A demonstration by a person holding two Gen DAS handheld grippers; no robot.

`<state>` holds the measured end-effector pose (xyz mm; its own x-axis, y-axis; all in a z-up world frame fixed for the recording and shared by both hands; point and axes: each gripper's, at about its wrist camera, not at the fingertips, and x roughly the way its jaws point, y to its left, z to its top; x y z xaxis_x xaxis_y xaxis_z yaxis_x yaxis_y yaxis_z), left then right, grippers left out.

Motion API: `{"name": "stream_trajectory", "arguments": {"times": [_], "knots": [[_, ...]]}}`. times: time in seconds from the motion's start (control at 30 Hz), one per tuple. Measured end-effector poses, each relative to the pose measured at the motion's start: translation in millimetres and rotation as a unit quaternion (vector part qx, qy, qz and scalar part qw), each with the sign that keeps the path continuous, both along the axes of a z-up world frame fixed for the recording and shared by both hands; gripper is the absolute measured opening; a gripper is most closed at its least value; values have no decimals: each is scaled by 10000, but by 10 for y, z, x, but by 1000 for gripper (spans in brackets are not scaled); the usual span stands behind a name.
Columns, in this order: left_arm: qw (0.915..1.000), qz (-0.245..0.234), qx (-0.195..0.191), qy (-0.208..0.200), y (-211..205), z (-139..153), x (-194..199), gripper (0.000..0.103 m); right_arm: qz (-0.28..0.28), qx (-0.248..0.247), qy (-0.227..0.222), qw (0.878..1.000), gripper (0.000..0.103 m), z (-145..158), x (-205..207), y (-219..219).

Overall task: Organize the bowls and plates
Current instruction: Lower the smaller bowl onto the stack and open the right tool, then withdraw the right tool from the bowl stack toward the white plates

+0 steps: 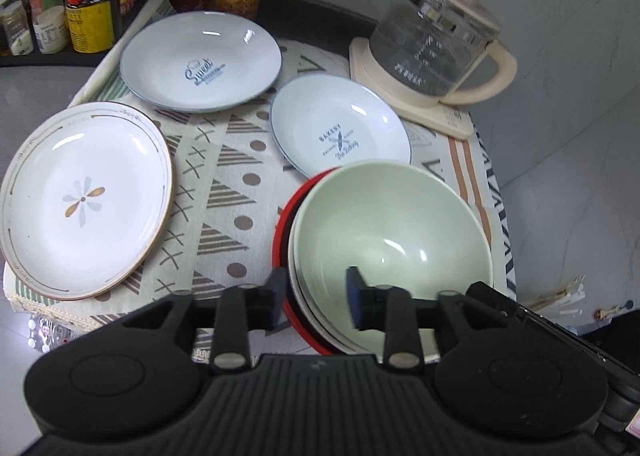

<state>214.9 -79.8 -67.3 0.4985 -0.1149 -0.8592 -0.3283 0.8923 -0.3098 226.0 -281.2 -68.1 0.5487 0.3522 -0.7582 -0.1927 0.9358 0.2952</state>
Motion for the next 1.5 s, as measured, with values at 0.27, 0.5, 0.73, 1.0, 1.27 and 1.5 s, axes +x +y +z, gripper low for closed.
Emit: {"name": "stream_trajectory", "arguments": {"times": [0.27,0.5,0.73,1.0,1.27,1.5], "knots": [[9992,382,56,39,114,-12,-115,46,92,-23,-77,9999,25,-5,2,-8],[9975,673,171,120,191,24,-208,51,108,13,205,9997,24,-119,9,-30],[9947,949,347,198,305,82,-327,57,17,99,373,9993,32,-171,23,-87],[9912,1210,498,227,446,139,-416,68,-45,221,163,9996,51,-38,-4,-90],[9894,1295,614,255,663,156,-502,82,196,202,-142,9995,69,116,2,175],[9889,1332,572,318,1029,73,-504,83,575,230,-226,9978,82,176,44,612]]}}
